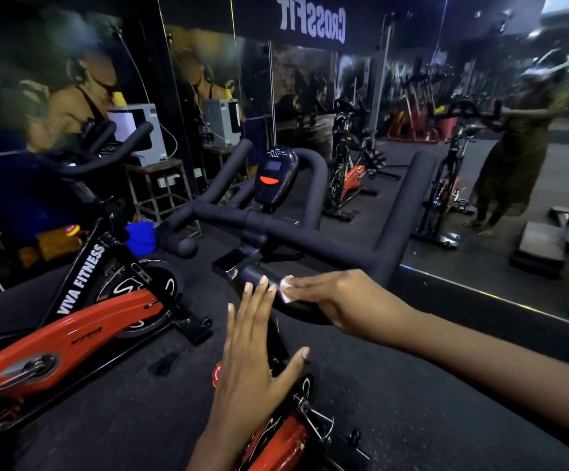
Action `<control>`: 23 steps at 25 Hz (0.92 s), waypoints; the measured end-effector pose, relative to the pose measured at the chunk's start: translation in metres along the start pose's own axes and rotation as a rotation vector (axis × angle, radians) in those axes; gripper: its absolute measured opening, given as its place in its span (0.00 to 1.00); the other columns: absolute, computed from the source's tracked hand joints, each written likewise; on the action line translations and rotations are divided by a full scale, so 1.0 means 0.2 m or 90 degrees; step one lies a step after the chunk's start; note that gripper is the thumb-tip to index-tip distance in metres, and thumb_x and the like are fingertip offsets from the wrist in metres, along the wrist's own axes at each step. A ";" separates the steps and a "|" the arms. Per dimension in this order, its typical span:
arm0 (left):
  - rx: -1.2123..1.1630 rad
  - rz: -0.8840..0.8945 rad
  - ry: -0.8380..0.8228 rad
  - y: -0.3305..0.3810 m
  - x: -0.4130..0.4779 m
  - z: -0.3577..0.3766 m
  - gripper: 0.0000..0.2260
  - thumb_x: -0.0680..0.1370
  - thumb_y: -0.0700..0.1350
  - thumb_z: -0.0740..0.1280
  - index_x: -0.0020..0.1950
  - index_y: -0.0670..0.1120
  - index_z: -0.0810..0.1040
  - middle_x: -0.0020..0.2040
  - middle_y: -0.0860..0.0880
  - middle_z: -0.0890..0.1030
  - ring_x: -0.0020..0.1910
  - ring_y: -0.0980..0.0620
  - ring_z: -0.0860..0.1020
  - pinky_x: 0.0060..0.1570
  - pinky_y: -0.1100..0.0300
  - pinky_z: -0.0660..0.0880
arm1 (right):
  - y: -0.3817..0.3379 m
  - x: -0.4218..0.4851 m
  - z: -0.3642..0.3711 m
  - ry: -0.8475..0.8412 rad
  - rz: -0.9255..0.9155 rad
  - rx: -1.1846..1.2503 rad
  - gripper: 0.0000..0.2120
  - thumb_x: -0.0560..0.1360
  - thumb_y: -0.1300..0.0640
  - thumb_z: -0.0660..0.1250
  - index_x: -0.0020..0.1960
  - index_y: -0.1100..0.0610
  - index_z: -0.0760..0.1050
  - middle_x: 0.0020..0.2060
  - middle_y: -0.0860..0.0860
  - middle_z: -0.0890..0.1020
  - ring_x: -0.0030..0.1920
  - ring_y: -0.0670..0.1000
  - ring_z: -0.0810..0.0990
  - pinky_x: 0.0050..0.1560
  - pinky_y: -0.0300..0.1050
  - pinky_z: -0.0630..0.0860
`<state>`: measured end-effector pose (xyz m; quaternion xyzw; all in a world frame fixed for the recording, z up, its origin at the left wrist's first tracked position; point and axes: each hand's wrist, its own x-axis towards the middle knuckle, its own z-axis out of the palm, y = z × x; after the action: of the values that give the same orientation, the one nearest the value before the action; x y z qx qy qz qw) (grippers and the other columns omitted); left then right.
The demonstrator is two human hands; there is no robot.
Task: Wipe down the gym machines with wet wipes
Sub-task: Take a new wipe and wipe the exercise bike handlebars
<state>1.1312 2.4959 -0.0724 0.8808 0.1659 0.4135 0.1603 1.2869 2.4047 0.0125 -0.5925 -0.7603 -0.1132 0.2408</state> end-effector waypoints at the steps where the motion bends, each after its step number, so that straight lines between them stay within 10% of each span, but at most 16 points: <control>1: -0.015 -0.003 0.001 0.01 0.00 -0.01 0.35 0.75 0.59 0.62 0.78 0.50 0.52 0.78 0.55 0.53 0.77 0.53 0.50 0.75 0.54 0.43 | 0.02 -0.06 -0.02 0.010 -0.016 -0.029 0.18 0.73 0.59 0.56 0.57 0.59 0.80 0.56 0.54 0.81 0.55 0.52 0.80 0.52 0.44 0.75; 8: 0.060 0.142 -0.025 0.08 0.18 -0.01 0.27 0.76 0.57 0.61 0.73 0.50 0.64 0.74 0.53 0.64 0.76 0.52 0.55 0.75 0.47 0.45 | 0.15 -0.38 -0.19 0.017 -0.049 -0.172 0.15 0.77 0.60 0.59 0.60 0.58 0.78 0.61 0.51 0.78 0.61 0.48 0.76 0.62 0.41 0.72; 23: 0.182 0.149 -0.048 0.12 0.26 0.09 0.27 0.75 0.62 0.57 0.70 0.49 0.71 0.67 0.55 0.74 0.56 0.57 0.71 0.66 0.53 0.58 | -0.11 -0.26 0.10 0.223 0.384 -0.257 0.30 0.51 0.70 0.77 0.54 0.62 0.80 0.51 0.52 0.82 0.43 0.53 0.80 0.28 0.42 0.79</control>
<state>1.1807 2.4945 -0.0382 0.9227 0.1136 0.3684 -0.0095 1.2699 2.3635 -0.0288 -0.7963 -0.4619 -0.2837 0.2683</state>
